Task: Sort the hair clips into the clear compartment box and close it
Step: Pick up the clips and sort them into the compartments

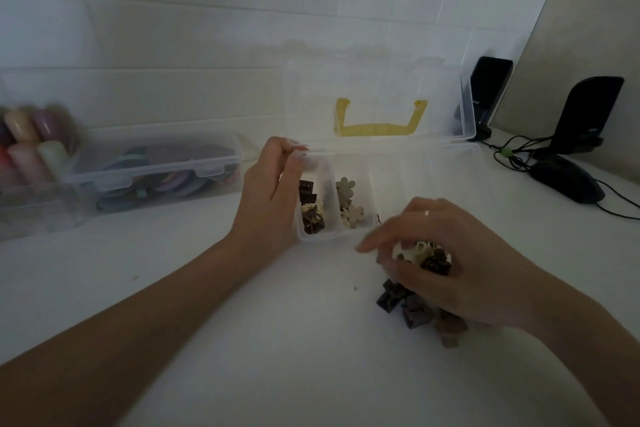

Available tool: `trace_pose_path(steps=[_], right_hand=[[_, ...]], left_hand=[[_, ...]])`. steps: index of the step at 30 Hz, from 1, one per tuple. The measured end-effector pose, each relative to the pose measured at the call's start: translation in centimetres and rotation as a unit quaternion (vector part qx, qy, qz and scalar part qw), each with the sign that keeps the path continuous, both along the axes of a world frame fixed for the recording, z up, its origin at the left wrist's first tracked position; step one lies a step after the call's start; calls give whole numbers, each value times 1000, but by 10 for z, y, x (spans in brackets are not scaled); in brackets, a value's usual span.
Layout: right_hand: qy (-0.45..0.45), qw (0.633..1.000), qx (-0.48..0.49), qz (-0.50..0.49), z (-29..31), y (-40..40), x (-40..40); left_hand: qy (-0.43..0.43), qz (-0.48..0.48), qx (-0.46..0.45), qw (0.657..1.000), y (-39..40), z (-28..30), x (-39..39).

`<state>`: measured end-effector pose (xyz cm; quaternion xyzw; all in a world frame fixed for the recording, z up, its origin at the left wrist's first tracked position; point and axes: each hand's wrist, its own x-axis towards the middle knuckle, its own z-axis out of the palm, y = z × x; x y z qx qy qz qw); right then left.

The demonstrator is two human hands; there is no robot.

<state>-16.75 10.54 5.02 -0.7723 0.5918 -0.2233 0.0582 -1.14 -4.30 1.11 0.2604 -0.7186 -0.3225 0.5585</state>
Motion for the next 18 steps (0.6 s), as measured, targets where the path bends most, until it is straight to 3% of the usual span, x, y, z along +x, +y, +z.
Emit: trace_pose_path(steps=[3, 9, 18], right_hand=[[81, 996, 44, 4, 2, 7, -10], [141, 990, 30, 5, -4, 2, -7], [-55, 997, -15, -48, -2, 2, 2]], left_hand=[[1, -2, 7, 1000, 0, 1, -1], [-5, -2, -5, 1000, 0, 0, 0], [1, -5, -1, 1000, 0, 0, 0]])
